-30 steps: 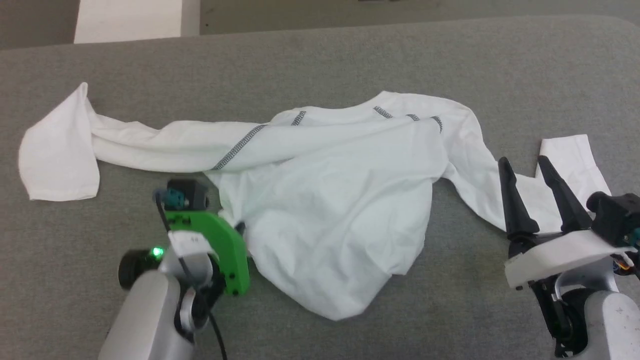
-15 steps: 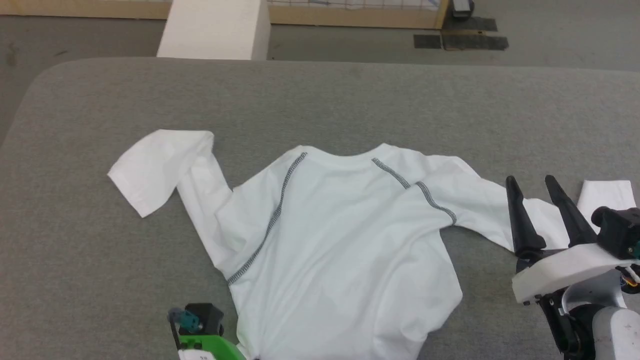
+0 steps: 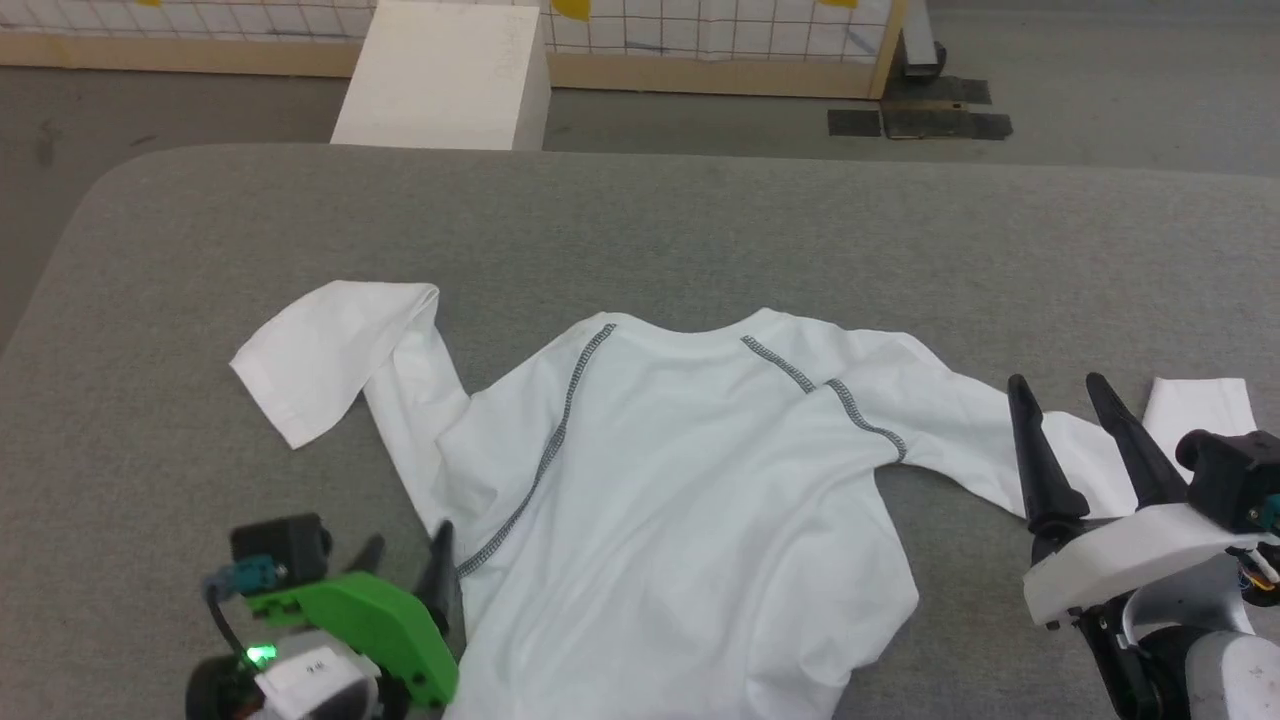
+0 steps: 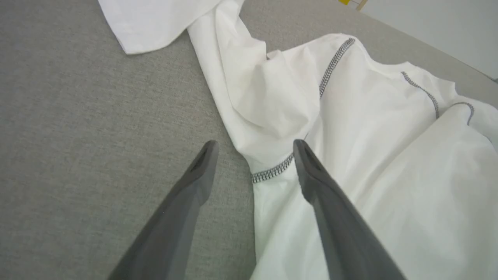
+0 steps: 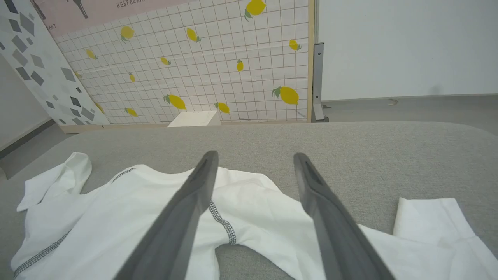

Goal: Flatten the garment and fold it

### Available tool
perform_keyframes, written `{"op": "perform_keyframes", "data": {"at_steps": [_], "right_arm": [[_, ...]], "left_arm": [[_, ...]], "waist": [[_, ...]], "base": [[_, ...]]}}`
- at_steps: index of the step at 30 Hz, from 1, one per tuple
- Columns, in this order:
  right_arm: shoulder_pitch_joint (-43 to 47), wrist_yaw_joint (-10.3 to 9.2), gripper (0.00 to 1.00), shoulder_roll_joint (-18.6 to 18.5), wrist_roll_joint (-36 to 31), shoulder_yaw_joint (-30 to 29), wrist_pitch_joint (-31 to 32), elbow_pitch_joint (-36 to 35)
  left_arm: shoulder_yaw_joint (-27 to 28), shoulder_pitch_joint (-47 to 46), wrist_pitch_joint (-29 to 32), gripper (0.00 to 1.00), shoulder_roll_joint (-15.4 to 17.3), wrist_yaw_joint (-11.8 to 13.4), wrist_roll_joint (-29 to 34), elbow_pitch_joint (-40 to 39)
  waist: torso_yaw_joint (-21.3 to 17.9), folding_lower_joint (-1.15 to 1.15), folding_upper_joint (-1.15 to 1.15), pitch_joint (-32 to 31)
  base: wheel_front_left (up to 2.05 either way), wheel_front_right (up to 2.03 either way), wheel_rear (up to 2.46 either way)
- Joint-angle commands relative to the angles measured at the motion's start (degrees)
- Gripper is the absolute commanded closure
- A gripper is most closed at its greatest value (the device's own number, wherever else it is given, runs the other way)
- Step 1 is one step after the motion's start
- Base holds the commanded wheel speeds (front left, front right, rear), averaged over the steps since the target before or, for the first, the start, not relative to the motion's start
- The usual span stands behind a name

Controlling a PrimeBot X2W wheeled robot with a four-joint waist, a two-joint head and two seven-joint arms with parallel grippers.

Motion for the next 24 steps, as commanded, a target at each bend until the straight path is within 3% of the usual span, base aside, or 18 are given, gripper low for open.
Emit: {"op": "perform_keyframes", "data": {"at_steps": [1,8,13,19,23,24], "right_arm": [[0.6,-0.09,0.00,0.1,-0.1,0.1,0.1,-0.2],[-0.3,-0.09,0.00,0.1,0.0,1.0,0.0,-0.3],[-1.1,-0.09,0.00,0.1,-0.1,1.0,0.0,-0.7],[-2.8,-0.09,0.00,0.1,-0.1,1.5,-0.3,-1.2],[-3.4,-0.09,0.00,0.1,-0.1,1.6,-0.6,-1.0],[-3.4,-0.09,0.00,0.1,-0.1,1.6,-0.6,-1.0]], "left_arm": [[0.9,-1.9,-1.5,0.00,0.0,0.5,0.5,1.8],[4.9,-10.7,-6.8,0.00,1.1,2.4,1.6,14.3],[5.3,-17.4,-8.2,0.00,2.4,1.3,1.6,22.2],[4.4,-25.2,-6.7,0.00,4.6,0.7,2.9,30.8],[3.1,-27.8,-2.4,0.00,5.9,1.3,3.9,36.6],[2.8,-28.0,-1.0,0.23,6.0,1.4,3.9,37.6]], "waist": [[-0.9,0.00,0.00,0.3],[-3.4,0.00,0.00,2.4],[-4.7,0.00,0.00,4.7],[-6.1,0.00,0.00,8.0],[-6.7,0.00,0.00,8.9],[-6.7,0.00,0.00,8.9]], "base": [[0.00,0.00,0.00],[0.00,0.00,0.00],[0.00,0.00,0.00],[0.00,0.00,0.00],[0.00,0.00,0.00],[0.00,0.00,0.00]]}}
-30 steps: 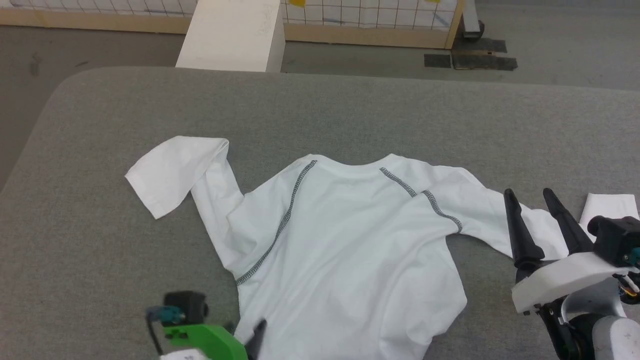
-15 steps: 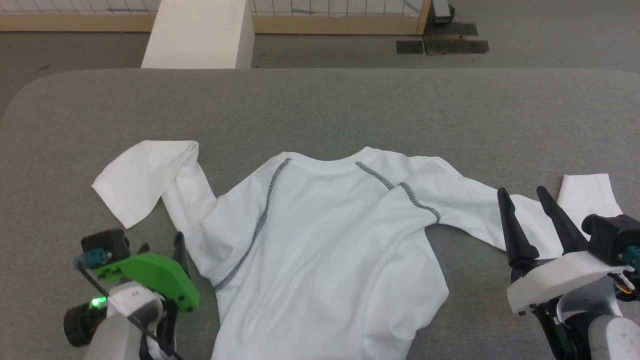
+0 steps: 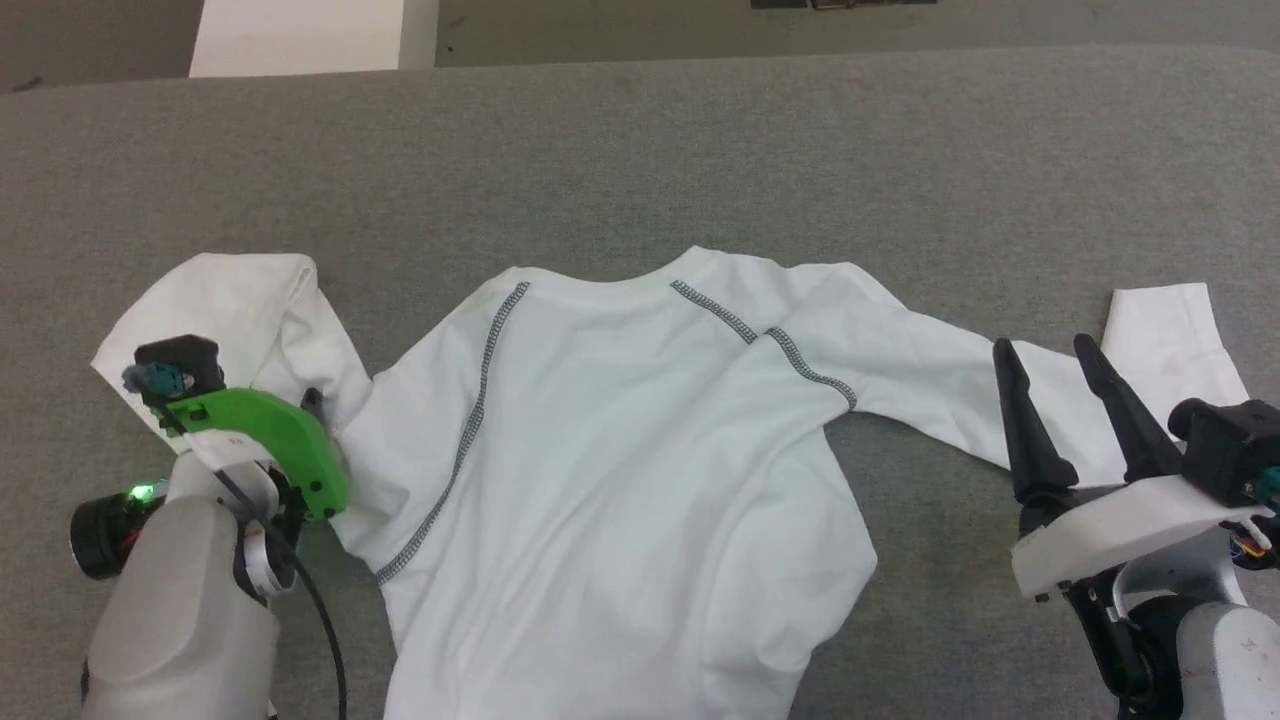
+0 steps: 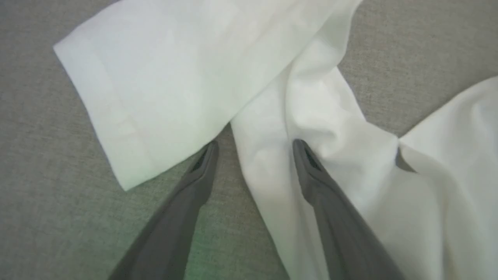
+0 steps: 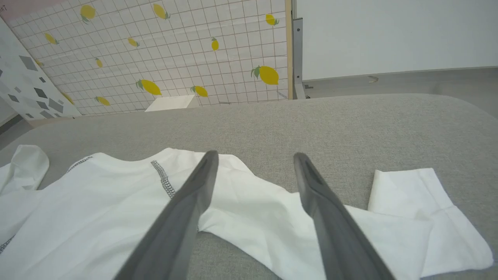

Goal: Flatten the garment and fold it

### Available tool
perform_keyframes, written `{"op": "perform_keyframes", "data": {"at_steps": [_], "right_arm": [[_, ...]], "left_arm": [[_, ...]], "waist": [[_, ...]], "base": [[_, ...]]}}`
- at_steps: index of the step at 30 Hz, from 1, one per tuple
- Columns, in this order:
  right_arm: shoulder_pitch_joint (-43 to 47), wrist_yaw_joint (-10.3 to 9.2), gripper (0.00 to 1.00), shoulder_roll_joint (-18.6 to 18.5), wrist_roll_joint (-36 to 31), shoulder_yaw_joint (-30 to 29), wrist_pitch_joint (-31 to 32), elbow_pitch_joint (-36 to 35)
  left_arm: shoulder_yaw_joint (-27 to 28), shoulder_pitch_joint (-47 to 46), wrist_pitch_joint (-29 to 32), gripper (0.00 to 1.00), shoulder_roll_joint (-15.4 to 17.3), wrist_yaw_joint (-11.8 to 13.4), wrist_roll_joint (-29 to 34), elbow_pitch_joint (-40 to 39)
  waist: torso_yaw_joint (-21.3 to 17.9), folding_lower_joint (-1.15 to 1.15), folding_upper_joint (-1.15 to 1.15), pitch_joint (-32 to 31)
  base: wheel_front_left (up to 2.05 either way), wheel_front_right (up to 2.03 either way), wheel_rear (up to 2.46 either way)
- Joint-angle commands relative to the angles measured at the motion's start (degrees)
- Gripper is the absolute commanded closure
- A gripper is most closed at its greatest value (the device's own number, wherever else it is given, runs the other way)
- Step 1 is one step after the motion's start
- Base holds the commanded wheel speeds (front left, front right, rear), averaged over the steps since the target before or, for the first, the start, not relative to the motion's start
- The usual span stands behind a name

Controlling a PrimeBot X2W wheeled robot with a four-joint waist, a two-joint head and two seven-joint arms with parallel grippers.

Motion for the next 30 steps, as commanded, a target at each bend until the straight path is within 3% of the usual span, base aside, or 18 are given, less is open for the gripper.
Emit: {"op": "perform_keyframes", "data": {"at_steps": [1,2,4,9,15,27,28,29,30], "right_arm": [[-0.8,-0.09,0.00,0.1,-0.1,0.1,-0.4,0.0],[-0.8,-0.09,0.00,0.1,-0.1,-0.1,-0.4,0.1],[-0.7,-0.09,0.00,0.1,-0.2,-0.5,-0.5,0.3],[0.1,-0.09,0.00,0.1,-0.3,-1.4,-0.5,0.5],[1.1,-0.09,0.00,0.1,-0.2,-1.9,-0.3,0.7],[2.6,-0.09,0.00,0.1,0.0,-1.9,0.8,0.5],[2.6,-0.09,0.00,0.1,0.0,-1.9,0.9,0.6],[2.7,-0.09,0.00,0.1,0.0,-1.9,0.9,0.6],[2.8,-0.09,0.00,0.1,0.0,-1.9,0.9,0.7]], "left_arm": [[-0.5,0.2,2.3,0.75,0.1,0.4,-0.1,2.2],[-0.6,0.2,3.0,1.00,0.0,0.3,-0.4,2.6],[-0.2,0.7,2.8,1.00,-0.2,-0.1,-1.2,2.6],[3.5,4.1,-5.2,1.00,-0.2,1.3,-2.8,-0.3],[8.4,12.5,-11.7,1.00,-0.9,4.6,-4.7,-6.7],[11.5,28.9,-12.8,1.00,-5.2,11.8,-5.7,-20.3],[11.6,29.3,-13.0,0.58,-5.4,12.0,-5.7,-20.6],[11.5,29.5,-13.3,0.01,-5.4,11.6,-5.7,-21.0],[11.2,29.6,-13.9,0.00,-5.3,10.8,-5.8,-21.3]], "waist": [[-0.7,0.00,0.00,0.5],[-0.7,0.00,0.00,0.5],[-0.4,0.00,0.00,0.1],[1.1,0.00,0.00,-1.9],[4.1,0.00,0.00,-4.8],[7.8,0.00,0.00,-6.8],[7.8,0.00,0.00,-6.9],[7.9,0.00,0.00,-7.0],[7.9,0.00,0.00,-7.1]], "base": [[0.00,0.00,0.00],[0.00,0.00,0.00],[0.00,0.00,0.00],[0.00,0.00,0.00],[0.00,0.00,0.00],[0.00,0.00,0.00],[0.00,0.00,0.00],[0.00,0.00,0.00],[0.00,0.00,0.00]]}}
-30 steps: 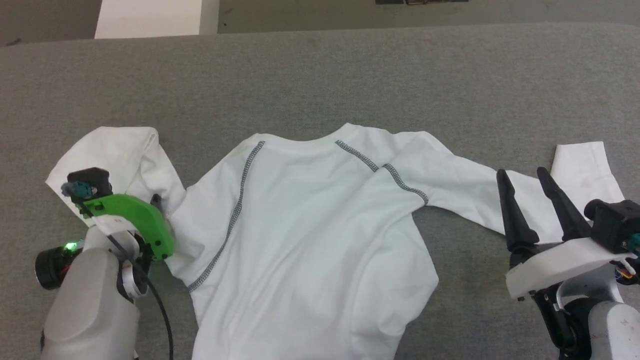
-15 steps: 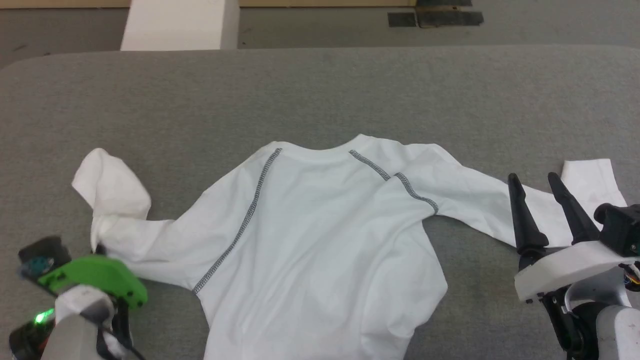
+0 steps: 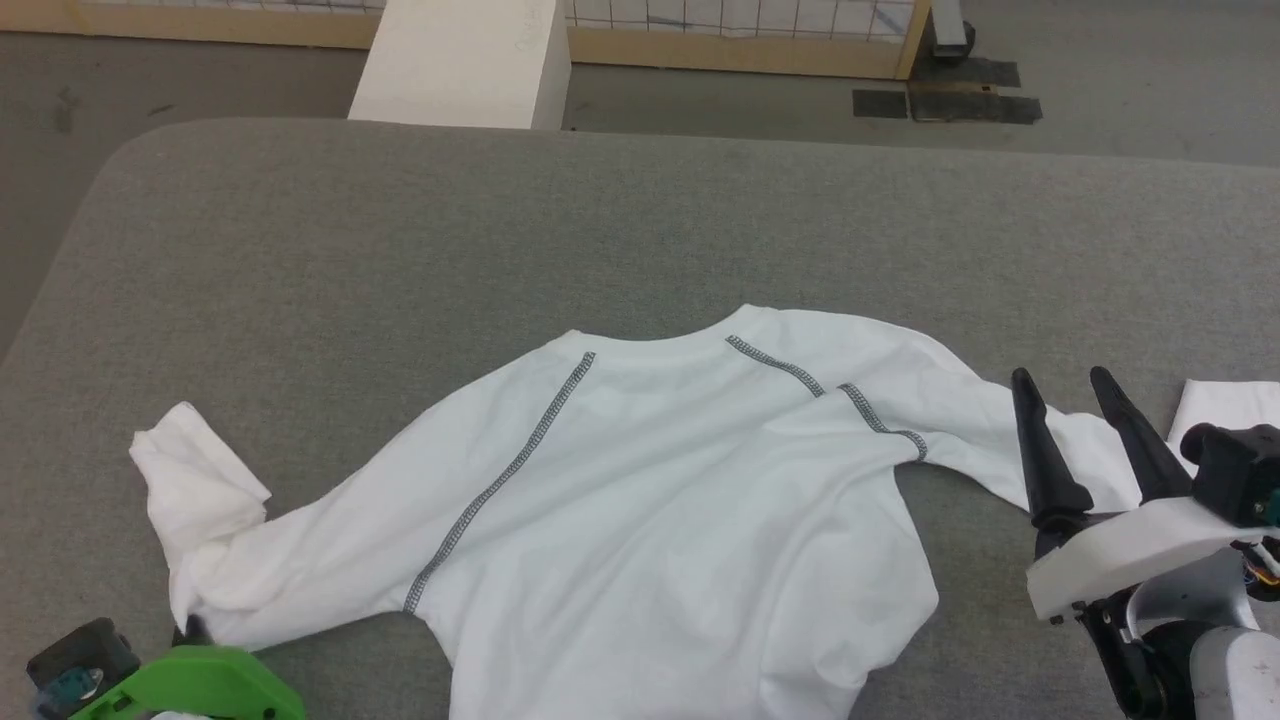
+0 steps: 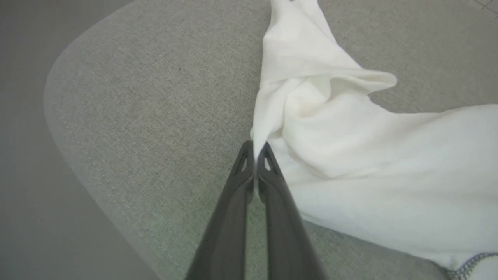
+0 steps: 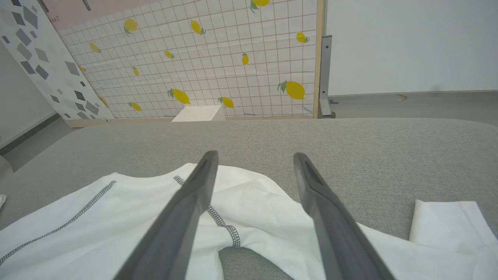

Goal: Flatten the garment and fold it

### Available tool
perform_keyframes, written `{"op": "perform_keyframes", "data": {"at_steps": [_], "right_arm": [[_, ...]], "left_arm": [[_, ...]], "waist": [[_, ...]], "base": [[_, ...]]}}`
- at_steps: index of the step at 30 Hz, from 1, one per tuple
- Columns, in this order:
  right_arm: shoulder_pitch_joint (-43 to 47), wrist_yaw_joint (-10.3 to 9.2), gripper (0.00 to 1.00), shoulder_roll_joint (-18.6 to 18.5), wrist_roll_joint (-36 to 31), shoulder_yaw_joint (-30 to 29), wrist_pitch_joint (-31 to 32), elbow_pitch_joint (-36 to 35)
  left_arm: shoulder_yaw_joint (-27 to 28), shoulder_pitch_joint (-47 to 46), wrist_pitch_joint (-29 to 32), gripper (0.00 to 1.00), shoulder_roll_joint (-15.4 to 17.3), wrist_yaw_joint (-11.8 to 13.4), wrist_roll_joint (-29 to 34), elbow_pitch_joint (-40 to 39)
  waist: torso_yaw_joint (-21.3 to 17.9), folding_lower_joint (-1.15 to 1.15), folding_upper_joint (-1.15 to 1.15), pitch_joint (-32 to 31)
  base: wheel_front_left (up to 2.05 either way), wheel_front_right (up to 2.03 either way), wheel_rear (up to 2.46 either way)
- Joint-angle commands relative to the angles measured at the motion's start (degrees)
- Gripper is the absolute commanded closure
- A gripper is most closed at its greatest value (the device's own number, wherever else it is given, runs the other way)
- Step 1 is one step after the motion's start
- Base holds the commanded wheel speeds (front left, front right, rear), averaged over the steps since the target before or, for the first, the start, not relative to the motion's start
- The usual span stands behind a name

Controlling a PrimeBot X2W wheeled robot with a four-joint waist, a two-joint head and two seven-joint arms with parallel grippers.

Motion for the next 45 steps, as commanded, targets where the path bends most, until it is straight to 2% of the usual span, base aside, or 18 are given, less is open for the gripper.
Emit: {"op": "perform_keyframes", "data": {"at_steps": [1,6,9,15,21,31,39,40,41,42,45], "right_arm": [[0.7,-0.09,0.00,0.1,0.0,0.0,0.2,0.1],[1.0,-0.09,0.00,0.1,0.0,-0.4,0.6,-0.2],[1.2,-0.09,0.00,0.1,0.0,-0.5,0.6,-0.5],[0.9,-0.09,0.00,0.1,0.1,-0.2,0.5,-1.0],[-0.4,-0.09,0.00,0.1,-0.1,0.6,0.6,-1.6],[-2.1,-0.09,0.00,0.1,-0.4,1.0,0.2,-1.4],[-2.8,-0.09,0.00,0.1,-0.2,1.1,-0.2,-1.3],[-2.9,-0.09,0.00,0.1,-0.2,1.1,-0.3,-1.2],[-2.9,-0.09,0.00,0.1,-0.2,1.2,-0.4,-1.1],[-3.0,-0.09,0.00,0.1,-0.2,1.2,-0.4,-1.1],[-3.4,-0.09,0.00,0.1,-0.4,1.2,-0.3,-0.9]], "left_arm": [[-0.1,0.2,-1.3,0.00,0.0,-1.3,-0.3,-0.7],[-3.2,-2.0,-5.1,0.00,1.5,-5.7,1.7,-4.7],[-6.1,-3.7,-4.6,0.00,3.3,-7.2,4.1,-8.1],[-12.6,-8.5,3.5,0.00,8.1,-11.1,8.1,-10.3],[-16.7,-15.9,10.8,0.00,10.9,-15.6,8.7,-4.0],[-18.7,-22.8,19.0,0.00,10.7,-17.1,7.1,6.5],[-19.7,-23.8,24.9,0.00,10.4,-18.3,4.6,10.3],[-19.8,-23.8,26.5,0.47,10.3,-18.6,3.9,10.6],[-20.1,-23.6,28.3,0.85,10.3,-18.9,3.4,10.8],[-20.2,-23.5,29.5,1.00,10.3,-19.0,2.8,10.8],[-20.2,-23.3,32.0,1.00,10.4,-19.3,1.6,10.0]], "waist": [[0.2,0.00,0.00,-0.3],[0.0,0.00,0.00,-0.7],[-0.3,0.00,0.00,-0.8],[-1.3,0.00,0.00,0.5],[-3.2,0.00,0.00,3.5],[-7.0,0.00,0.00,7.2],[-8.3,0.00,0.00,8.6],[-8.3,0.00,0.00,8.7],[-8.4,0.00,0.00,8.8],[-8.4,0.00,0.00,8.9],[-8.3,0.00,0.00,9.1]], "base": [[0.00,0.00,0.00],[0.00,0.00,0.00],[0.00,0.00,0.00],[0.00,0.00,0.00],[0.00,0.00,0.00],[0.00,0.00,0.00],[0.00,0.00,0.00],[0.00,0.00,0.00],[0.00,0.00,0.00],[0.00,0.00,0.00],[0.00,0.00,0.00]]}}
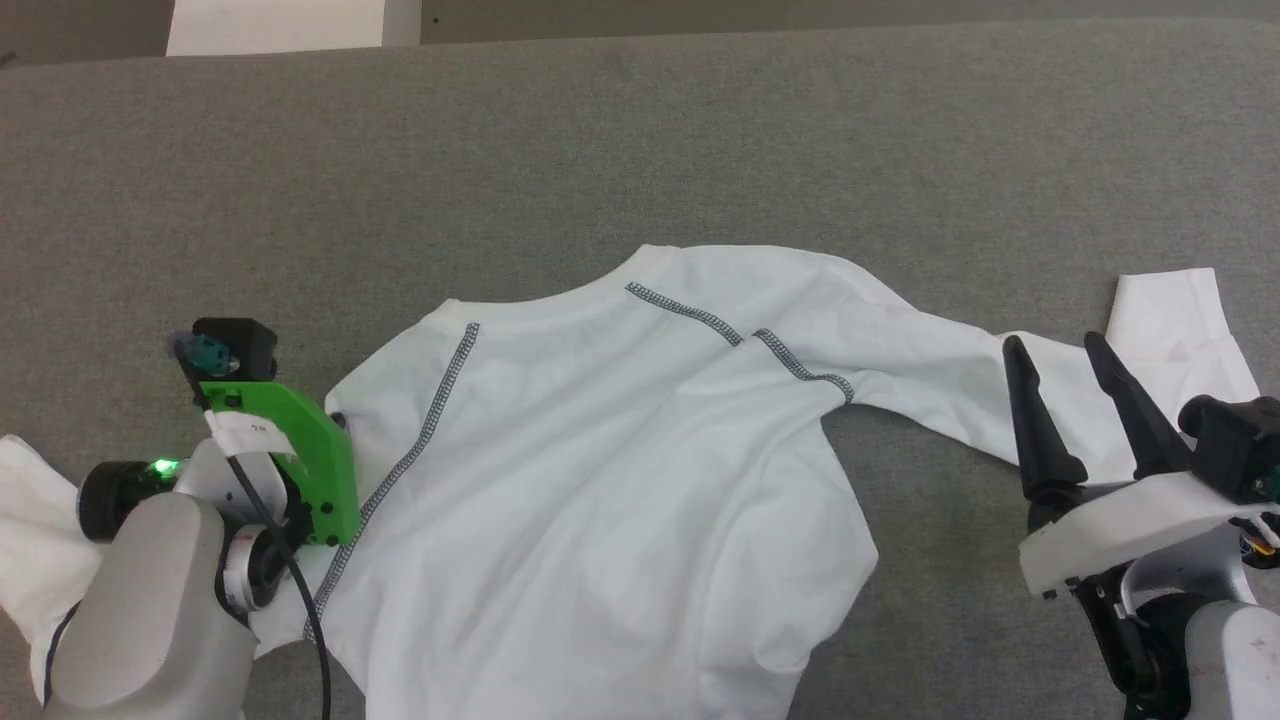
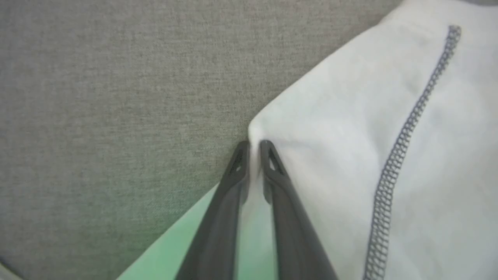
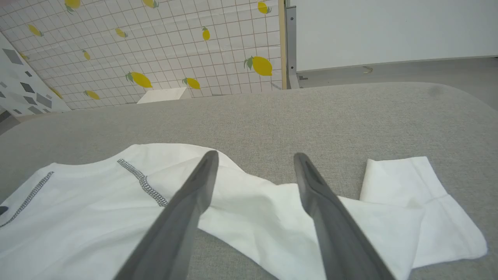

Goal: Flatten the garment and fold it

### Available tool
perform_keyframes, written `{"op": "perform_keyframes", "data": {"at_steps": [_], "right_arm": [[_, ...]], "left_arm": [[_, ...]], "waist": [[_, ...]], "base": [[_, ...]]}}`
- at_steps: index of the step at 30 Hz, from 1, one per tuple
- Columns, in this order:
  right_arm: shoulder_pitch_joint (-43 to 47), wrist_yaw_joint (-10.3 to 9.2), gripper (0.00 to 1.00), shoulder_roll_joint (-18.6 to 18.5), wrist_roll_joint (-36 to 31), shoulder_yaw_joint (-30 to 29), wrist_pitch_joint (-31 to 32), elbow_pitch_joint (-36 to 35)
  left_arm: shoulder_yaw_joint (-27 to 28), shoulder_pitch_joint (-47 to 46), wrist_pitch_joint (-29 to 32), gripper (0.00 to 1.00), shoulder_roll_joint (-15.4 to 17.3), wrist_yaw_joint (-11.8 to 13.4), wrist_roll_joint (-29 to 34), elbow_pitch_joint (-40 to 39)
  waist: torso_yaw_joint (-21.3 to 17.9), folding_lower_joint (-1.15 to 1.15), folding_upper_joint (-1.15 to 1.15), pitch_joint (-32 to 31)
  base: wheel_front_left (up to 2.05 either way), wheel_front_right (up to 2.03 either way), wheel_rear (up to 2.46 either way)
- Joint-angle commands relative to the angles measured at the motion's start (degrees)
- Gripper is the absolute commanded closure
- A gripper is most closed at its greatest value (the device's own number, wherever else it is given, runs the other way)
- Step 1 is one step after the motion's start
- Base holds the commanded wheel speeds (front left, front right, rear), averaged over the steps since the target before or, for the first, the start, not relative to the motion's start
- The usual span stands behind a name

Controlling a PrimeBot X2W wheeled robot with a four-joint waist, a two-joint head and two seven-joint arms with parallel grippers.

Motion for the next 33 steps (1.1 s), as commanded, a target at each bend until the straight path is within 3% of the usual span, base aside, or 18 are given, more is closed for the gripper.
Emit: {"op": "perform_keyframes", "data": {"at_steps": [1,5,13,20,30,31,32,33], "right_arm": [[-1.4,-0.09,0.00,0.1,-0.7,0.3,0.0,0.2],[-6.9,-0.09,0.00,-1.6,-4.4,2.0,2.1,1.4],[-20.7,-0.09,0.00,-10.1,-3.5,10.7,14.1,13.4],[-32.1,-0.09,0.00,-15.9,3.8,24.7,24.5,24.1],[-41.2,-0.09,0.00,-21.8,12.3,42.0,35.2,30.1],[-41.7,-0.09,0.13,-22.0,12.8,42.6,35.8,30.6],[-42.3,-0.09,0.63,-22.2,13.4,43.3,36.5,31.1],[-42.8,-0.09,0.80,-22.3,14.0,43.6,36.9,31.6]], "left_arm": [[-1.7,2.7,2.1,1.00,-1.2,-0.4,-0.6,2.1],[-0.8,2.7,0.4,1.00,-0.4,0.5,-0.3,-1.2],[1.3,-0.5,-8.6,1.00,0.0,3.6,2.8,-2.4],[0.1,-4.0,-11.4,1.00,-1.4,2.3,2.8,-0.4],[-1.5,-6.7,-12.6,1.00,-3.2,0.9,2.1,1.6],[-1.5,-6.7,-12.7,1.00,-3.3,0.8,2.0,1.8],[-1.6,-6.8,-12.7,1.00,-3.3,0.7,2.0,1.9],[-1.7,-6.9,-13.0,1.00,-3.4,0.5,1.9,2.0]], "waist": [[0.1,0.00,0.00,0.1],[0.8,0.00,0.00,0.7],[3.1,0.00,0.00,2.5],[5.6,0.00,0.00,4.8],[7.6,0.00,0.00,6.8],[7.7,0.00,0.00,6.9],[7.8,0.00,0.00,6.9],[7.9,0.00,0.00,7.0]], "base": [[0.00,0.00,0.00],[0.00,0.00,0.00],[0.00,0.00,0.00],[0.00,0.00,0.00],[0.00,0.00,0.00],[0.00,0.00,0.00],[0.00,0.00,0.00],[0.00,0.00,0.00]]}}
